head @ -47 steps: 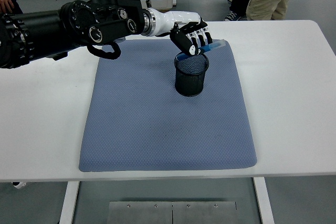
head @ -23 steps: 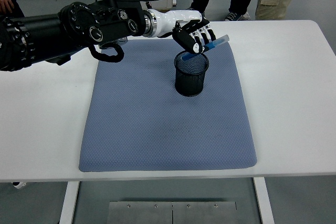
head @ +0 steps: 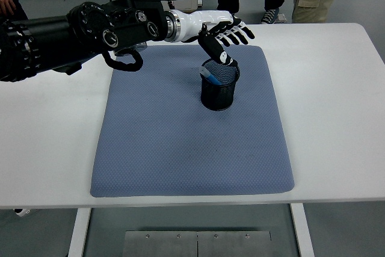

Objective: Left hand places marker in pen holder

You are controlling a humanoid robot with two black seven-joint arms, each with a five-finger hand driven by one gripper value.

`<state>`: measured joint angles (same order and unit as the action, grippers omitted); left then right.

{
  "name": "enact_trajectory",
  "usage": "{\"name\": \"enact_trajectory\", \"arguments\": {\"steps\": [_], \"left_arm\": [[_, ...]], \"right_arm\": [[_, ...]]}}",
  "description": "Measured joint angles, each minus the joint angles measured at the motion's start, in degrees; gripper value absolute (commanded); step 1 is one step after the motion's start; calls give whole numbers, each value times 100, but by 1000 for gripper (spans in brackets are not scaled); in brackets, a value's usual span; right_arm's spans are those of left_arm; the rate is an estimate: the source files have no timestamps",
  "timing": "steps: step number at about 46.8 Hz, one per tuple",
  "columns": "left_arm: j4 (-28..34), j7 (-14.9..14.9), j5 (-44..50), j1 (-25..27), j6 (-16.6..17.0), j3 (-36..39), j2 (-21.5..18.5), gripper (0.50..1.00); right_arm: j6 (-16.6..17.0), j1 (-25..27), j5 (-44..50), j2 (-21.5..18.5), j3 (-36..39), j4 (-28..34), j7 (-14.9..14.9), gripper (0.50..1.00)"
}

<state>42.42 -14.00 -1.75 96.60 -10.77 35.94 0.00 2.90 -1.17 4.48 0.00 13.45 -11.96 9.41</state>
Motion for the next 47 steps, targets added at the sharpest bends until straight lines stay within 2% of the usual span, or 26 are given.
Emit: {"name": "enact_trajectory", "arguments": {"steps": [8,13,17,27,36,40,47], "left_arm": [[-15,3,31,58,-38,-245,0,1000],[-19,3,34,-10,-17,-334,-2,1000],[-24,0,47,-134,15,-373,-215,1000],[-165,-6,50,-629,28,-1114,-1223,1000],[-175,-8,-14,-1198,84,-1986,-1876,1000],[-200,-39,47,-1519,373,-2221,-1914,1000],[-260,-76,96,-2407,1295,-3240,-1946,1000]], "right_arm": [[0,3,0,0,0,0,0,1000],[0,3,0,0,0,0,0,1000],[-1,0,0,0,0,2,0,1000],[0,-1,0,0,0,-2,-1,1000],[0,3,0,0,0,0,0,1000],[0,3,0,0,0,0,-1,1000],[0,-1,0,0,0,-2,-1,1000]]}}
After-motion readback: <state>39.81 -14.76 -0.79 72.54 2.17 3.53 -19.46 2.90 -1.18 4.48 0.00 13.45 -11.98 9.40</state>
